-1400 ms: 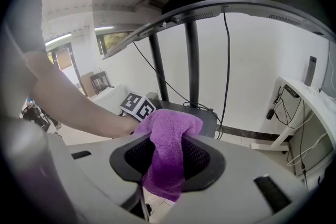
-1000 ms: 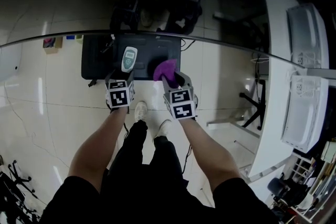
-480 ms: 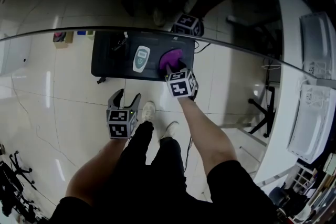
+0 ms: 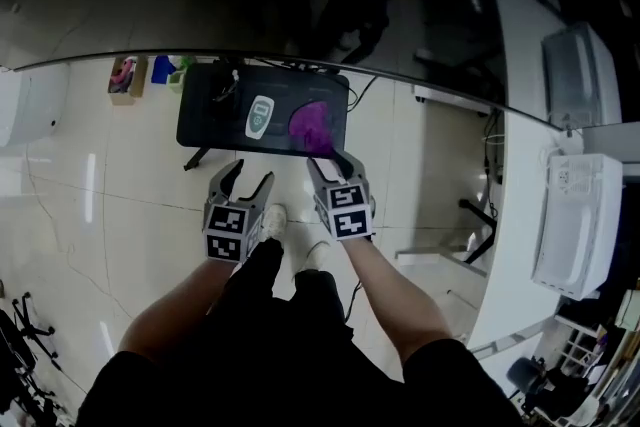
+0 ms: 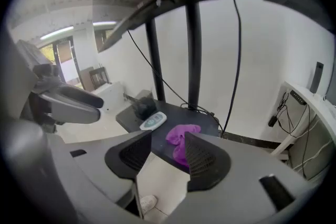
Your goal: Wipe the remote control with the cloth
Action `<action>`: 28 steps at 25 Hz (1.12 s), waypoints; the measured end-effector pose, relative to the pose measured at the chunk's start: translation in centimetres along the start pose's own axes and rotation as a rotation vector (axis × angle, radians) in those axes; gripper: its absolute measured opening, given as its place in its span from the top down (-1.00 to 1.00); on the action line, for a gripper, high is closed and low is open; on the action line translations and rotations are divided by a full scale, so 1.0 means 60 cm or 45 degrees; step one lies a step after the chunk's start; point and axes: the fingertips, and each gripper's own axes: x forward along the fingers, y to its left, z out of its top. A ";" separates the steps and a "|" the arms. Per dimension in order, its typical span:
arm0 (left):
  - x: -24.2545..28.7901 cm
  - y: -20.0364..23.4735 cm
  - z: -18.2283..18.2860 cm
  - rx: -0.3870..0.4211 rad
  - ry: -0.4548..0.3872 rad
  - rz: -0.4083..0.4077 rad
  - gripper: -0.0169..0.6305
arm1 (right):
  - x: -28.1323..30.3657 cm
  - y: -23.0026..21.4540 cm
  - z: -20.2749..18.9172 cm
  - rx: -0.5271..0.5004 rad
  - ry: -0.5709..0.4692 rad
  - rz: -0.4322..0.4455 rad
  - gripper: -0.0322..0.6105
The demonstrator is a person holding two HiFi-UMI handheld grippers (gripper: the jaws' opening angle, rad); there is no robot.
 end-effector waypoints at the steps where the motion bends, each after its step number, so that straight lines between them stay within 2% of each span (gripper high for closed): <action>1: -0.018 -0.018 0.020 0.024 -0.023 -0.013 0.23 | -0.038 0.013 0.009 0.015 -0.036 0.019 0.21; 7: -0.135 -0.131 0.091 0.148 -0.167 -0.043 0.49 | -0.244 0.084 0.023 0.025 -0.183 0.172 0.61; 10: -0.178 -0.187 0.100 0.177 -0.221 -0.039 0.60 | -0.324 0.108 0.026 -0.029 -0.228 0.220 0.67; 14: -0.222 -0.236 0.107 0.224 -0.279 -0.013 0.93 | -0.388 0.137 0.035 -0.094 -0.285 0.262 0.75; 20: -0.280 -0.260 0.112 0.316 -0.337 -0.042 0.93 | -0.429 0.157 0.049 -0.133 -0.363 0.208 0.85; 25: -0.315 -0.242 0.108 0.377 -0.350 -0.094 0.93 | -0.439 0.172 0.090 -0.097 -0.435 0.138 0.85; 28: -0.332 -0.222 0.116 0.379 -0.374 -0.098 0.93 | -0.436 0.191 0.106 -0.103 -0.449 0.122 0.85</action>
